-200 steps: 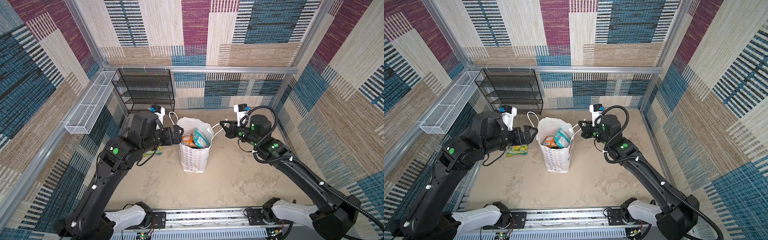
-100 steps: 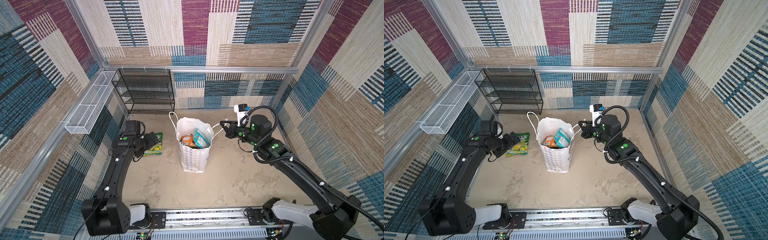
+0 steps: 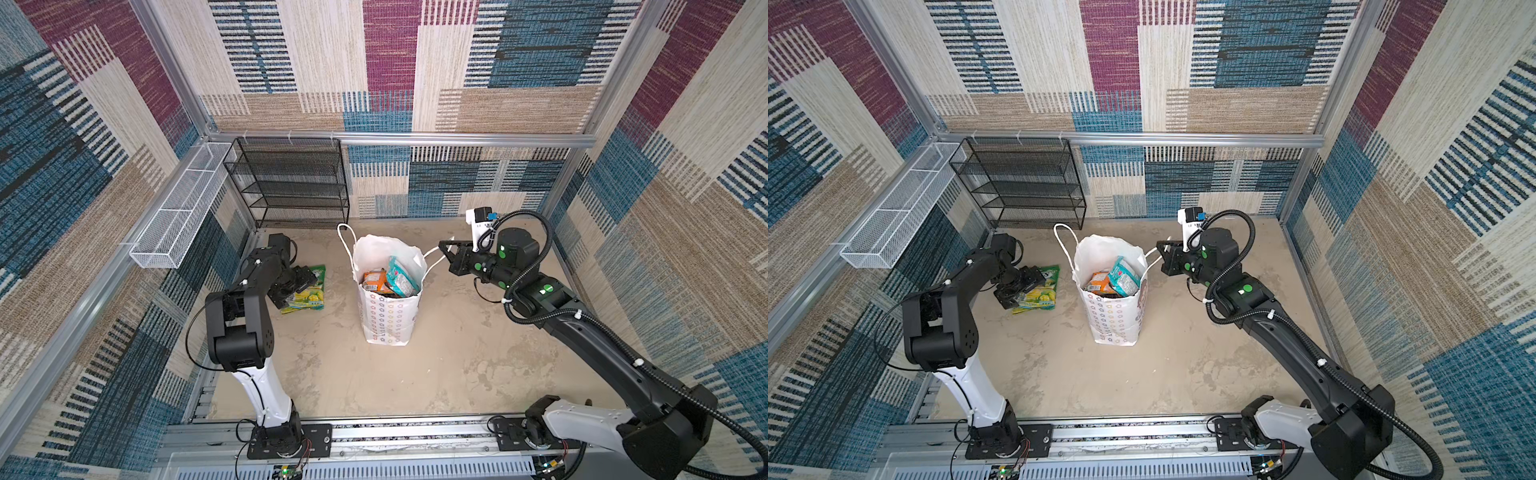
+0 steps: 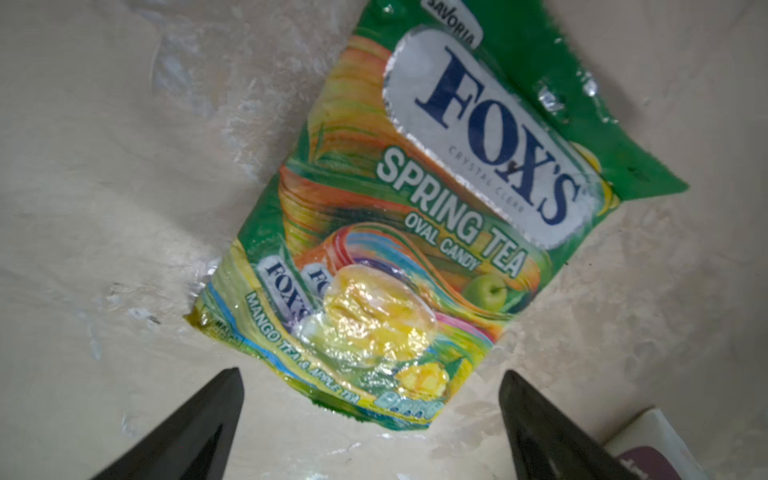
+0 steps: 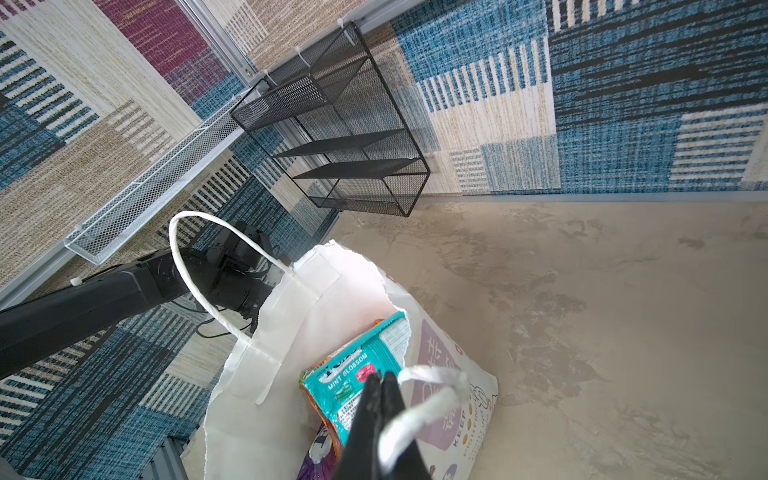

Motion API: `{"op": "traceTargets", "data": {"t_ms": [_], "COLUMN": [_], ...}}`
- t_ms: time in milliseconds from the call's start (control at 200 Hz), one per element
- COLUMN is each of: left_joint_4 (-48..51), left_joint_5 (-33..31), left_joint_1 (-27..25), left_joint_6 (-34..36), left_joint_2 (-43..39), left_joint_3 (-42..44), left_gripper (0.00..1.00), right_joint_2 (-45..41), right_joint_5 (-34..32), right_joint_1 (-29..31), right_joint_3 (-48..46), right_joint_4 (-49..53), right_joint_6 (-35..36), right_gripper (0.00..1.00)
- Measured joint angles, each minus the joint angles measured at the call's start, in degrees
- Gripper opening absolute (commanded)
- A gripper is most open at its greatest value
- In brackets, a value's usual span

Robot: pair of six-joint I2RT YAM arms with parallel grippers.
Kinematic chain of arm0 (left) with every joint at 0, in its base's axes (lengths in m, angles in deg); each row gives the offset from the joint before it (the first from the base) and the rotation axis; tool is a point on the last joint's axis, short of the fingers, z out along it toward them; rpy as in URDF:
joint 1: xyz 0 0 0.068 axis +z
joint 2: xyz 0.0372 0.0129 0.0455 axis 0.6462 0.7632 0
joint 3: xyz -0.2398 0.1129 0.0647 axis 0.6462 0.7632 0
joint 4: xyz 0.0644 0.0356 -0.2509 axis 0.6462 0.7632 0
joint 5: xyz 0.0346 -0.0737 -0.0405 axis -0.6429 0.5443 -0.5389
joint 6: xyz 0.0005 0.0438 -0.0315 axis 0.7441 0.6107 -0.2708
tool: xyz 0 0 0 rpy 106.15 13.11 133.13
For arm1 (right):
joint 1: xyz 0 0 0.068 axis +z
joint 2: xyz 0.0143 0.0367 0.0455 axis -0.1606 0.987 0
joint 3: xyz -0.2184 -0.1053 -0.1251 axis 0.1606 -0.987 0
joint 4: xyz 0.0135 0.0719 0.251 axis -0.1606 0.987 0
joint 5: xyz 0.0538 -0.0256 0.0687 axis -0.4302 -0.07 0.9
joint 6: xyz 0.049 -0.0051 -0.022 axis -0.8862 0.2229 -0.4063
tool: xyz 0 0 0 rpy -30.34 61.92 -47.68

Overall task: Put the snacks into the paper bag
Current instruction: 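Lower the left gripper onto the green Fox's Spring Tea packet and grasp, then lift the green Fox's packet and swing it toward the bag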

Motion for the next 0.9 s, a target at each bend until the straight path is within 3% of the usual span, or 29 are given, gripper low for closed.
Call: {"op": "traceTargets", "data": {"t_ms": [235,341,526,656,831,896], "left_joint_4": [0.37,0.31,-0.31,-1.18,-3.67,-4.96], "left_joint_5": [-1.16,-1.14,-1.22,-0.68,2.86,4.98], "left_joint_1": [0.02,0.04,0.15,0.26,0.31,0.31], "left_joint_6": [0.09,0.09,-0.28,-1.09,-2.60,-3.04], "left_joint_2": [4.20,4.87,5.01,4.96,4.57,3.82], "left_joint_3": [-0.81,-0.90,0.02,0.96,2.16,3.17], "left_gripper": [1.00,0.95,0.71,0.59,0.35,0.33], "right_joint_2": [0.92,0.90,0.85,0.94,1.44,1.70], "right_joint_5": [0.11,0.11,0.11,0.13,0.17,0.22], "right_joint_1": [0.00,0.00,0.00,0.00,0.00,0.00], "right_joint_3": [0.15,0.15,0.15,0.15,0.15,0.15], "right_joint_4": [0.00,0.00,0.00,0.00,0.00,-0.02], "right_joint_6": [0.00,0.00,-0.02,-0.02,-0.04,-0.09], "right_gripper": [0.00,0.00,0.00,0.00,0.00,0.00]}}
